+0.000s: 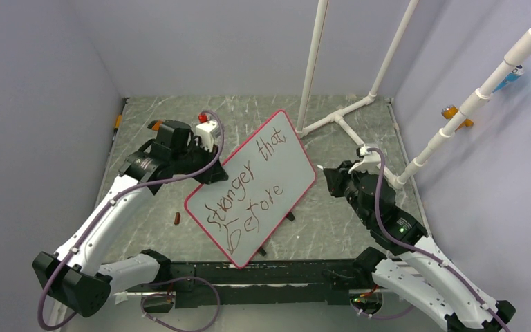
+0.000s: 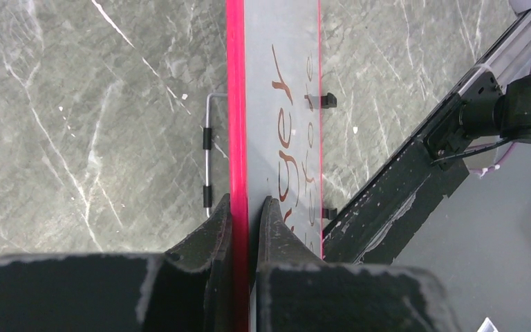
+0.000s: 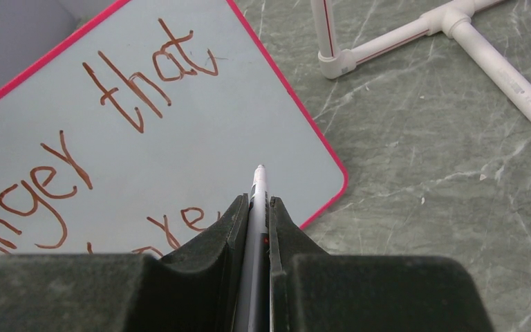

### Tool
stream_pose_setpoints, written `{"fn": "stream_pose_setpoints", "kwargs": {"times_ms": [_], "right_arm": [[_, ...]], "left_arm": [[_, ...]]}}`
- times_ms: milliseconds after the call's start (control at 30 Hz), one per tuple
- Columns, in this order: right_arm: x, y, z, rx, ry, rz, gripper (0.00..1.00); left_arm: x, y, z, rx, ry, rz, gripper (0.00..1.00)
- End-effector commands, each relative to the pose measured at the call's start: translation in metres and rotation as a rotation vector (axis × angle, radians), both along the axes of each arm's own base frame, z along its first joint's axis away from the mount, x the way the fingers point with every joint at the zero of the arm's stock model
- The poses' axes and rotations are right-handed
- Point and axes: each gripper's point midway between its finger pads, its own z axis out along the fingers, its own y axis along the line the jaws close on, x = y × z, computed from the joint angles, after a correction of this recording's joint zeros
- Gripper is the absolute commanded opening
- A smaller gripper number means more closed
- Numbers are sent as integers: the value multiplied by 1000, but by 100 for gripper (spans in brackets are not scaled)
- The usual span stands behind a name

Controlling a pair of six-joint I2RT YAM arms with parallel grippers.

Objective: Write a sentence on the whiteboard

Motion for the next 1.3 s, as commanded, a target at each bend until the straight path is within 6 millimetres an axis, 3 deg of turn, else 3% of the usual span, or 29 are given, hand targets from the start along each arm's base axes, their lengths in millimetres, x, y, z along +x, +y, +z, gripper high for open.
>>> {"fn": "stream_pose_setpoints", "kwargs": {"times_ms": [0,233,400,567,900,1267], "right_arm": [[-2,-5,5,21,-20,-12,0],[-4,-7,1,23,-13,-21,0],[-5,-10,0,18,-12,-28,0],[-5,-10,-4,14,-6,-30,0],[-7,-11,-11,11,10,-32,0],[-8,-10,-17,10,22,-27,0]], "left_arm": [[0,27,-62,190,63,53,0],[-14,21,-92,120,155,97,0],[-25,24,-100,110,171,108,0],[-32,36,-91,143,147,116,0],[-52,38,-80,138,216,106,0],[-59,35,-80,118,236,92,19]]}}
